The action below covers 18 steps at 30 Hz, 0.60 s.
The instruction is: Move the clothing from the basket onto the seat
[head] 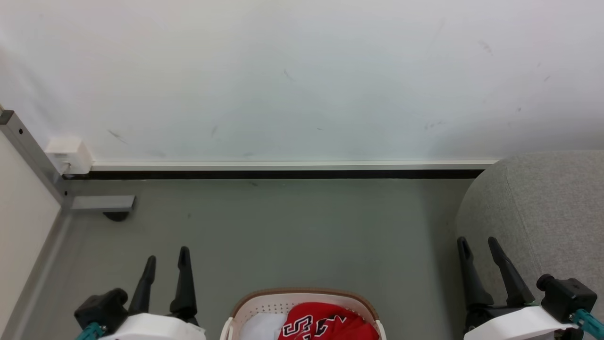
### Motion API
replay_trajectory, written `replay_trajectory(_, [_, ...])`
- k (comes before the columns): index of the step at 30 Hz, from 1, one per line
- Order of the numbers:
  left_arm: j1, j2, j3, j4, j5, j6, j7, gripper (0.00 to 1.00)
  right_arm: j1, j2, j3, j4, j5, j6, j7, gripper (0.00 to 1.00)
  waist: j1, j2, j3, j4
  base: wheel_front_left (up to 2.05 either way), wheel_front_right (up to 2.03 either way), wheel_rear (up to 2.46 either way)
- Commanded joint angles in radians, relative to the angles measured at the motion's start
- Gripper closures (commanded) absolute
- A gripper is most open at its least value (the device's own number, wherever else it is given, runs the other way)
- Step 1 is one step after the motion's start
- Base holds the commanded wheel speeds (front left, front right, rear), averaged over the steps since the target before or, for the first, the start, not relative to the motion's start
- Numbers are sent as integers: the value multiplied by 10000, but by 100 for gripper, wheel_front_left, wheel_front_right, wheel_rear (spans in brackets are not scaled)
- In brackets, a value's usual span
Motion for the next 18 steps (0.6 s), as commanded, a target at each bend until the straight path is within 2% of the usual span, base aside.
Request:
replay_trajectory(1, [24, 91, 0, -128, 373, 41, -137, 0, -183, -115, 52, -102, -296, -13, -126, 0, 0, 0, 7, -12, 0, 0, 0])
replay_trajectory(18, [70, 104, -207, -147, 1755, 211, -476, 0, -239, -124, 351, -80, -1420, -16, -477, 0, 0, 0, 29, -69, 0, 0, 0])
